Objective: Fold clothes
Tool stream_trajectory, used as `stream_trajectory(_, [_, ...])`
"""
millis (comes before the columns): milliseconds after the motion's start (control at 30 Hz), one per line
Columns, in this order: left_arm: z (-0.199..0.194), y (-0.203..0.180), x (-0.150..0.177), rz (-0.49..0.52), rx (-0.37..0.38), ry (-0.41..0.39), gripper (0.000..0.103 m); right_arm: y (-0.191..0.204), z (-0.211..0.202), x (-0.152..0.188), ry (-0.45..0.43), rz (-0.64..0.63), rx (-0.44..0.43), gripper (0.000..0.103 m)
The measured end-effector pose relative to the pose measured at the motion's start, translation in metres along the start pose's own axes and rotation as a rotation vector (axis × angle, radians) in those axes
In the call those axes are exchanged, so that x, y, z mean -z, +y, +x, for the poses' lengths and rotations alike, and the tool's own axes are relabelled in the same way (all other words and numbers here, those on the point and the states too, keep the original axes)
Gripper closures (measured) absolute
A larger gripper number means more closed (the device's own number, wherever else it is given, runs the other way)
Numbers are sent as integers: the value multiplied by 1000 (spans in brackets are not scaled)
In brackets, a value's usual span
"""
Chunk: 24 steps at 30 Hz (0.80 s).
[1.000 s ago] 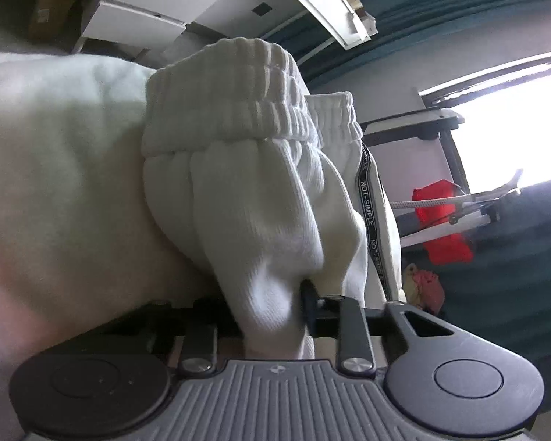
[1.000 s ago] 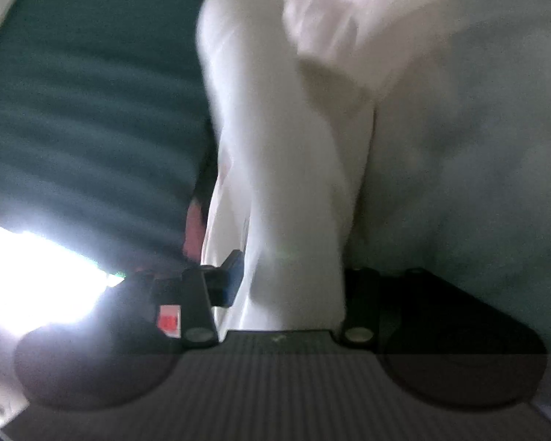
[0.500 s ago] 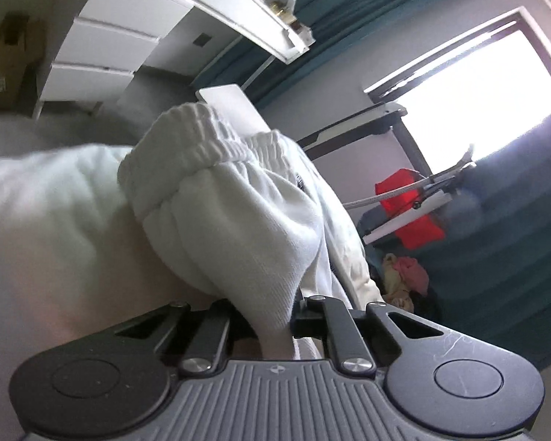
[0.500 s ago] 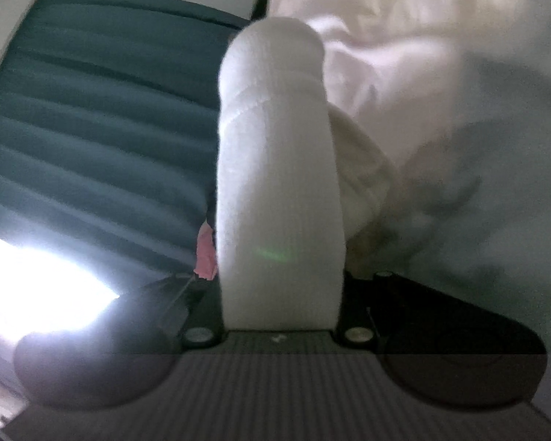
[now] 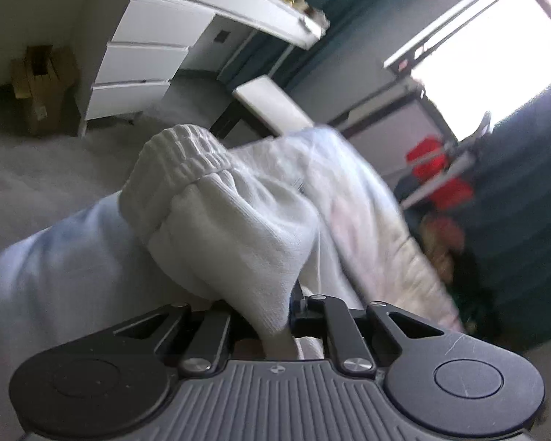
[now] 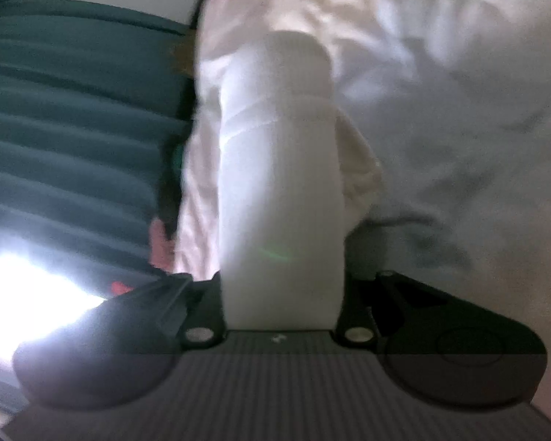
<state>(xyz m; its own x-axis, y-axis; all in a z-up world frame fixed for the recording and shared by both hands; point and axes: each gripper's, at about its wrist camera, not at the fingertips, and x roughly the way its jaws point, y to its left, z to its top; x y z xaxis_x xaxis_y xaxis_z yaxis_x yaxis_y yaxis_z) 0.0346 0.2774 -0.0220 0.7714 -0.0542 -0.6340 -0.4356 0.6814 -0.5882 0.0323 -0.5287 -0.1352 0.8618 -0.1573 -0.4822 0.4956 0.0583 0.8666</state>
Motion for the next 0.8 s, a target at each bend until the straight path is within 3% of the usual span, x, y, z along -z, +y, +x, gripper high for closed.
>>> stream_trajectory(100, [-1, 7, 8, 50, -31, 28, 83, -21, 0, -5, 19, 69, 30, 70])
stream_trajectory(167, [-5, 3, 11, 110, -67, 31, 75, -28, -6, -9, 7, 95, 3, 56])
stream_trajectory(233, [-8, -2, 15, 172, -105, 33, 56, -31, -12, -6, -1, 113, -33, 47])
stream_trajectory(267, [-14, -3, 17, 203, -124, 24, 53, -31, -13, -5, 3, 129, -62, 42])
stream_trajectory(500, [-74, -32, 28, 365, -167, -115, 27, -55, -7, -28, -2, 205, -182, 37])
stream_trajectory(600, [-85, -66, 39, 430, -131, -152, 24, -63, 1, -39, 10, 244, -229, 37])
stream_trajectory(800, [-67, -156, 87, 467, 29, -112, 23, -70, 5, -46, 16, 308, -270, 37])
